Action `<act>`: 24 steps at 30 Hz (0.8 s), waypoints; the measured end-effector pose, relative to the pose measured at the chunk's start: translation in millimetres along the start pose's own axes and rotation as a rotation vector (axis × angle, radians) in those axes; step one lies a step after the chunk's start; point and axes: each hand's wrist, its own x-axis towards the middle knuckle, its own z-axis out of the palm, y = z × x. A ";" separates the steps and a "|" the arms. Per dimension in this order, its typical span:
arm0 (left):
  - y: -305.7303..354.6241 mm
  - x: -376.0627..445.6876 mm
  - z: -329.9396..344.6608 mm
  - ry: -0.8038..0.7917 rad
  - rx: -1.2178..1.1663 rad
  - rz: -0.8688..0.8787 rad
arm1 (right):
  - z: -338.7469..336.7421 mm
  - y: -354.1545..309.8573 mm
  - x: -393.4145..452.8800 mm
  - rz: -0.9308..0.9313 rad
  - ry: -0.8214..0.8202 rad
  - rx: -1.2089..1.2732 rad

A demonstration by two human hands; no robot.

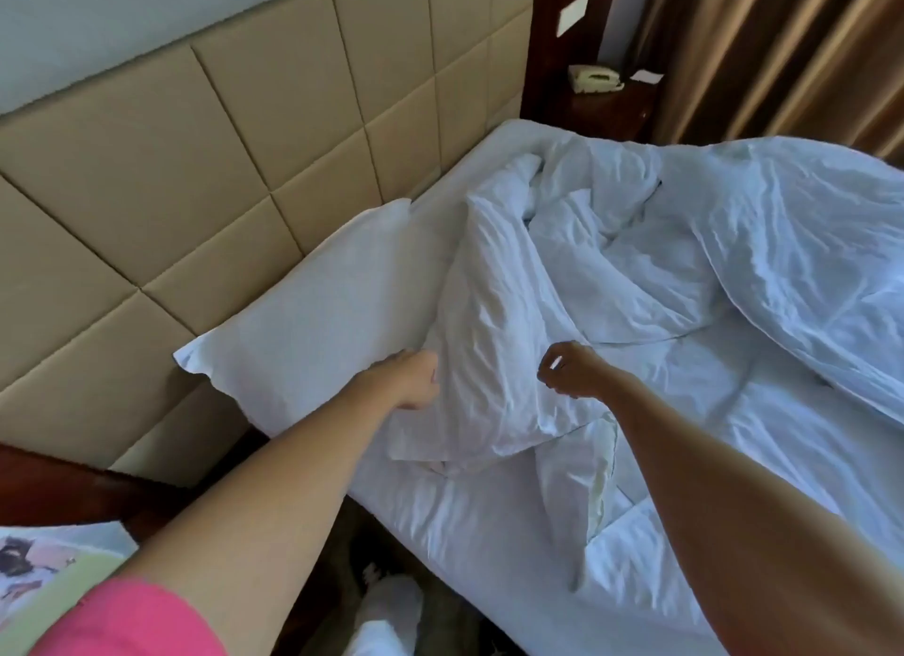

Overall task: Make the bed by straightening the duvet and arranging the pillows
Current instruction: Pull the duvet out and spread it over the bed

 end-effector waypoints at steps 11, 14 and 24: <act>-41.5 163.7 11.5 -0.178 -0.042 0.244 | 128.0 -45.6 137.6 0.396 0.155 0.363; -70.1 195.7 10.5 -0.193 -0.163 0.197 | 145.3 -65.7 157.7 0.432 0.330 0.415; -91.7 215.6 -48.4 -0.121 -1.011 -0.317 | 146.5 -198.9 127.5 -0.031 0.203 0.464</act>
